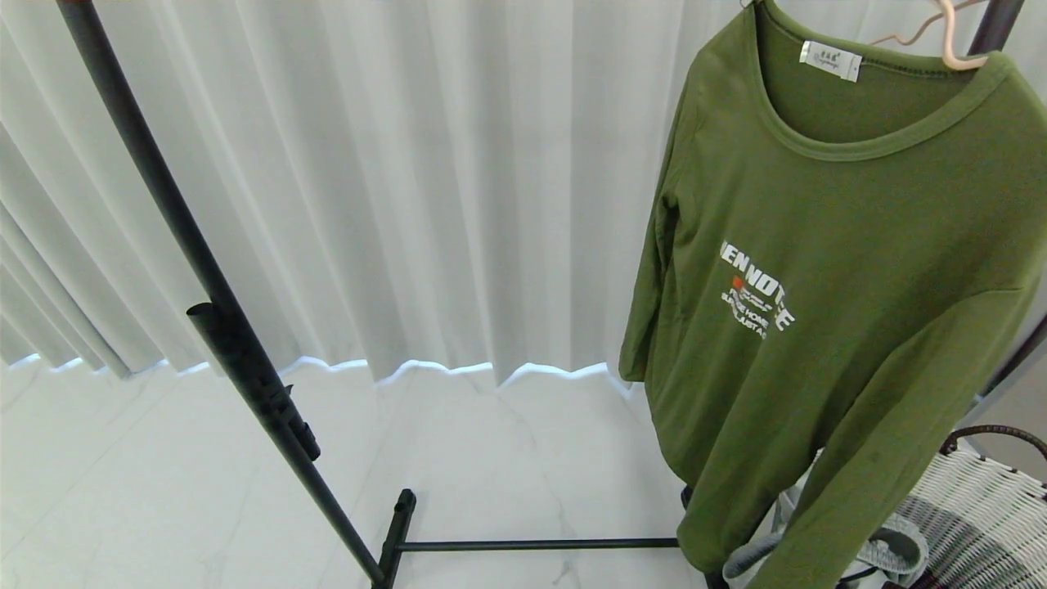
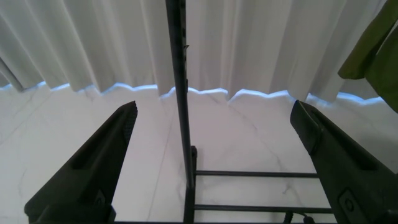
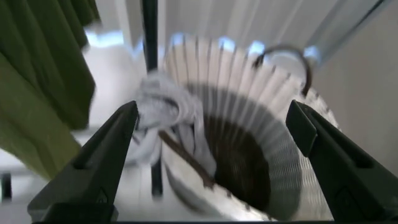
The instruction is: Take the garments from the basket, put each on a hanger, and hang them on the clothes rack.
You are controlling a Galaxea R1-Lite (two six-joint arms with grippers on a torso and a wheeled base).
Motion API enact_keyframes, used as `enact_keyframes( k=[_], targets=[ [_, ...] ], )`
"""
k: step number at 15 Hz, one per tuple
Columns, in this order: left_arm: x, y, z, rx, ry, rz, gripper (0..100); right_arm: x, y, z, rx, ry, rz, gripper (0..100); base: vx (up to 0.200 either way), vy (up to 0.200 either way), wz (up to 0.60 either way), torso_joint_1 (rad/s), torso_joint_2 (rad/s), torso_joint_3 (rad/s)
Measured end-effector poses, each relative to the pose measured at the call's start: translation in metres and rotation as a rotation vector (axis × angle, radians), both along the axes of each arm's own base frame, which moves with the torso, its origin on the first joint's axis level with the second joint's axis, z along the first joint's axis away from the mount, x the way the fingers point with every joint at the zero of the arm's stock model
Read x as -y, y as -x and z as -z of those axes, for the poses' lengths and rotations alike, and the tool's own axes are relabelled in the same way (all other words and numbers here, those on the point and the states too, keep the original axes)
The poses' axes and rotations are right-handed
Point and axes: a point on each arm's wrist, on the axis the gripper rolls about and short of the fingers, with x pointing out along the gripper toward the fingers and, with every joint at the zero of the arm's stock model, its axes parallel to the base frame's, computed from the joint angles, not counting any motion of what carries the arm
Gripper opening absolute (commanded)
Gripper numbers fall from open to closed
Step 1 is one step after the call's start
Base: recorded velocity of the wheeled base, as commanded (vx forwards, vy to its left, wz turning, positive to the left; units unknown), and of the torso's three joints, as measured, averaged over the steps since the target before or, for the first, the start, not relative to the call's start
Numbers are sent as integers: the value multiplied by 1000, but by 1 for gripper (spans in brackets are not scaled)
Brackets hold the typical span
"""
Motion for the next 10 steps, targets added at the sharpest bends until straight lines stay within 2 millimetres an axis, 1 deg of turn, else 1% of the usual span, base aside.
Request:
enact_keyframes(
  k=[2, 4, 6, 10],
  targets=[
    [0, 0, 0, 0, -1, 0, 100, 0, -26, -6, -161, 35, 8, 100, 0, 0, 0, 0, 0, 0],
    [0, 0, 0, 0, -1, 0, 100, 0, -53, -7, -304, 62, 26, 100, 0, 0, 0, 0, 0, 0],
    [0, 0, 0, 0, -2, -1, 100, 2, -80, -2, -421, 70, 55, 100, 0, 0, 0, 0, 0, 0],
    [0, 0, 0, 0, -2, -1, 100, 7, -126, 19, -583, 60, 79, 100, 0, 0, 0, 0, 0, 0]
  ],
)
